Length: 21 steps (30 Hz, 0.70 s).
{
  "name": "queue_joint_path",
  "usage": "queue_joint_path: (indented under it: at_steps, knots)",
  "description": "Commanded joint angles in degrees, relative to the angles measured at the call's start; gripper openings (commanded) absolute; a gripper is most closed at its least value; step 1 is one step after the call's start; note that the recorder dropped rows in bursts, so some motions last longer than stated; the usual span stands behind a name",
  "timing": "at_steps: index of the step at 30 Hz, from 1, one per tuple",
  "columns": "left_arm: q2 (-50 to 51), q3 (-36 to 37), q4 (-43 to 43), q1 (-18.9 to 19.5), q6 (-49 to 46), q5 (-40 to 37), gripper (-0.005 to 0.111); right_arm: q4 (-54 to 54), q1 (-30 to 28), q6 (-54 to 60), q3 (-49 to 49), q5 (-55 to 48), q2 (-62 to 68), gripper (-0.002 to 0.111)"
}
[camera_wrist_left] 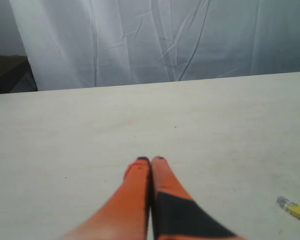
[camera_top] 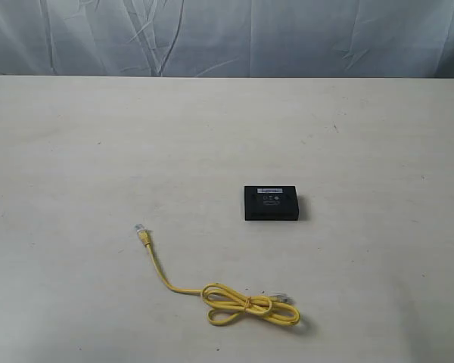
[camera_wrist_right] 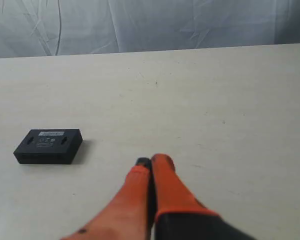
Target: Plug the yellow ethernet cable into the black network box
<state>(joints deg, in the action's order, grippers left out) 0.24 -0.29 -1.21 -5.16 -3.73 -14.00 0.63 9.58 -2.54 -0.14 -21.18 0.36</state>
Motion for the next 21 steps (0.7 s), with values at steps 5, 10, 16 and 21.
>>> queue_joint_path:
  at_steps: [5, 10, 16, 21]
  knots:
    - [-0.24, 0.29, 0.37, 0.01, 0.39, 0.7, 0.0, -0.09, -0.29, 0.01, 0.14, 18.64, -0.36, 0.0]
    - [-0.24, 0.29, 0.37, 0.01, 0.39, 0.7, 0.0, -0.09, -0.29, 0.01, 0.14, 34.47, -0.36, 0.0]
    - [-0.24, 0.29, 0.37, 0.01, 0.39, 0.7, 0.0, 1.03, -0.29, 1.4, -0.56, 33.77, -0.36, 0.0]
    - [-0.24, 0.29, 0.37, 0.01, 0.39, 0.7, 0.0, -0.63, -0.29, 1.4, -21.01, -6.12, 16.03, 0.0]
